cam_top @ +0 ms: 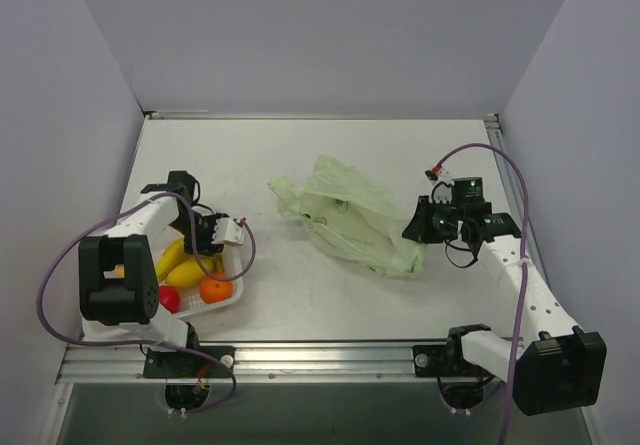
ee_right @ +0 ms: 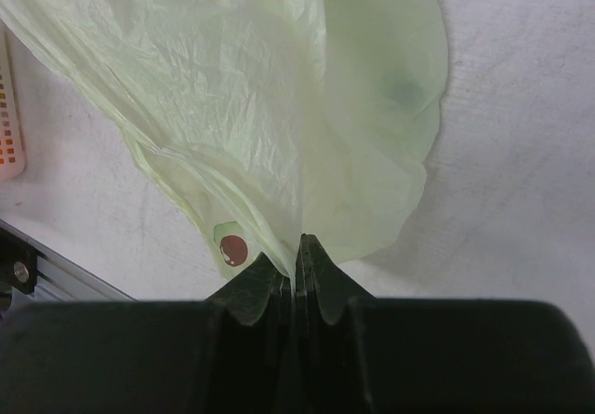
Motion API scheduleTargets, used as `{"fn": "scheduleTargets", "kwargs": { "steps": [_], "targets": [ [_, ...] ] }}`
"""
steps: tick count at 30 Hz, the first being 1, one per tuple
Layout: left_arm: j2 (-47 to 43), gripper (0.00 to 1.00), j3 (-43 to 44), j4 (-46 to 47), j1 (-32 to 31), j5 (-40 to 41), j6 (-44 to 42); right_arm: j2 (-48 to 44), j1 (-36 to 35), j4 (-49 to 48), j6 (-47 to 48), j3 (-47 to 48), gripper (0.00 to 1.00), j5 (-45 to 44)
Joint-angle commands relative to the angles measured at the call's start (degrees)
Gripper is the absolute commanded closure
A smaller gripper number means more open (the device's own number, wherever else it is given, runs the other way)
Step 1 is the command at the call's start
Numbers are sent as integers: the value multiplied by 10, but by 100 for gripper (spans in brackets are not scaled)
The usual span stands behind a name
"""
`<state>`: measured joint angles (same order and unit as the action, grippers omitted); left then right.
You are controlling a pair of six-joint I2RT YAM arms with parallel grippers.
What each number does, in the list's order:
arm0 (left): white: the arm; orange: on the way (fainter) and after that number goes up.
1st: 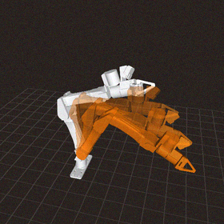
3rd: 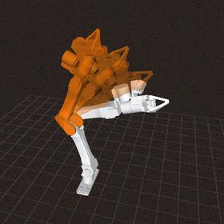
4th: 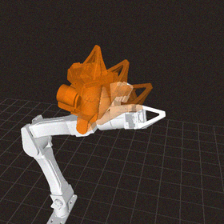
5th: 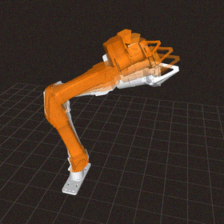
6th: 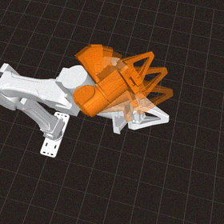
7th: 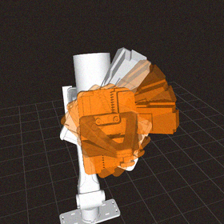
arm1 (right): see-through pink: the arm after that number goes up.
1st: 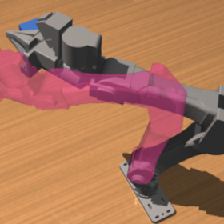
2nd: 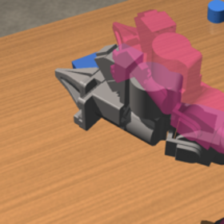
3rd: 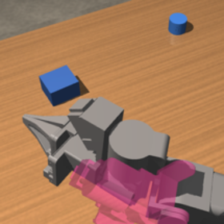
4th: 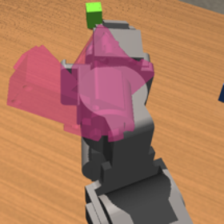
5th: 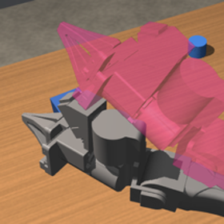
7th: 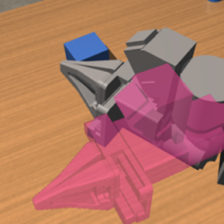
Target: Place the fake fruits into the plastic bag and tie a complex knot
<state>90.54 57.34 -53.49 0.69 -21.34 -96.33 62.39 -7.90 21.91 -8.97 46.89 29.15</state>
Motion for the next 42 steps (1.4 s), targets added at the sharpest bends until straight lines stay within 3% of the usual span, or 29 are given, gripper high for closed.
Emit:
{"fn": "scheduleTargets", "kwargs": {
  "steps": [1, 2, 5, 7, 9, 15, 18, 23, 25, 30, 32, 33, 36, 42],
  "targets": [
    [-20, 58, 7, -3, -2, -5, -6, -2, 3, 8, 4, 19, 100, 9],
    [-28, 67, 12, -7, -2, -12, -6, -3, 3, 8, 4, 18, 100, 9],
    [-66, 74, 38, -28, 2, -32, 7, -5, 3, 8, 4, 18, 100, 8],
    [-94, 86, 53, -42, 2, -53, 21, -6, 3, 8, 4, 19, 100, 8],
    [-122, 92, 74, -43, 2, -65, 42, -5, 3, 8, 4, 21, 100, 7],
    [-189, 97, 125, -44, 2, -88, 65, -2, 3, 4, -3, 23, 100, 14],
    [-208, 100, 187, -43, -2, -150, 114, 1, 1, 4, -5, 26, 100, 21],
    [-214, 100, 264, -16, -105, -232, 251, 8, -1, 5, -10, 30, 100, 47],
    [-220, 100, 258, 55, -187, -224, 315, 12, -3, 9, -13, 32, 100, 73],
    [-229, 100, 186, 268, -355, -190, 343, 11, -14, 16, -11, 26, 100, 114],
    [-227, 100, 131, 340, -389, -178, 334, 9, -18, 19, -12, 23, 100, 135],
    [-230, 100, 106, 450, -406, -172, 344, 9, -18, 23, -14, 22, 100, 143],
    [-216, 100, 18, 656, -459, -134, 316, 11, -19, 29, -17, 21, 100, 178],
    [-136, 100, -36, 873, -503, -115, 291, 23, -17, 36, -32, 26, 100, 243]
  ]
}}
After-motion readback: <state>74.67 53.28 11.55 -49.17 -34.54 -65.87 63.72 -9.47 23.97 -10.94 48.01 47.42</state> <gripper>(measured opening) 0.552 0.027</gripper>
